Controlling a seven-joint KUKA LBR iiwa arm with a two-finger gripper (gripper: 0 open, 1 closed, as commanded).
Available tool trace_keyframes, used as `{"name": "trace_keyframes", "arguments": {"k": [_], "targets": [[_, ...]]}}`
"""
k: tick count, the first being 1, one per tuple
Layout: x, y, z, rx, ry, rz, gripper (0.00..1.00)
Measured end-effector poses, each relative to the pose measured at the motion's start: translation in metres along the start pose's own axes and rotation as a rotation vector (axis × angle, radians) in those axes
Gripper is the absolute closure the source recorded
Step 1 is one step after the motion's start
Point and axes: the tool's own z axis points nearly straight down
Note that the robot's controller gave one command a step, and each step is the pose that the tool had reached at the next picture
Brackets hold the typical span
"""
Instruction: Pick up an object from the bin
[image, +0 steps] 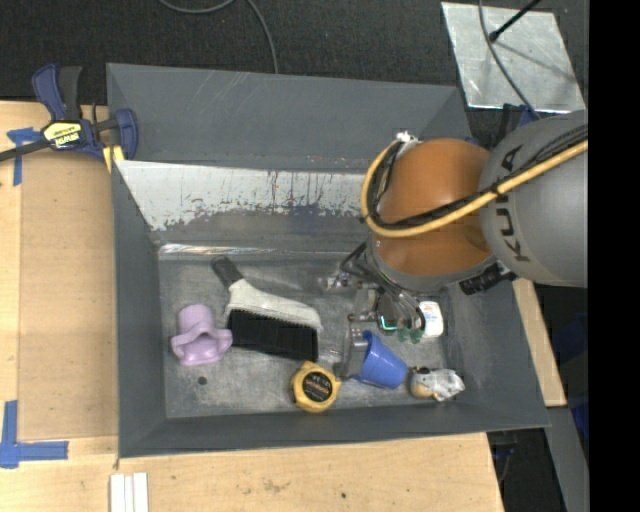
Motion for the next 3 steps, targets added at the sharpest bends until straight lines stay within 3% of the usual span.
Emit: {"name": "trace_keyframes", "arguments": {"k": [1, 2, 3], "targets": [[-0.002, 0.000, -0.003, 0.000, -0.007, 0.001, 0.00], [-0.041, 0.040, 0.075, 0.003, -0.064, 0.001, 1.00], [-0.024, 0.046, 0.095, -0.001, -0.019, -0.007, 0.00]]}}
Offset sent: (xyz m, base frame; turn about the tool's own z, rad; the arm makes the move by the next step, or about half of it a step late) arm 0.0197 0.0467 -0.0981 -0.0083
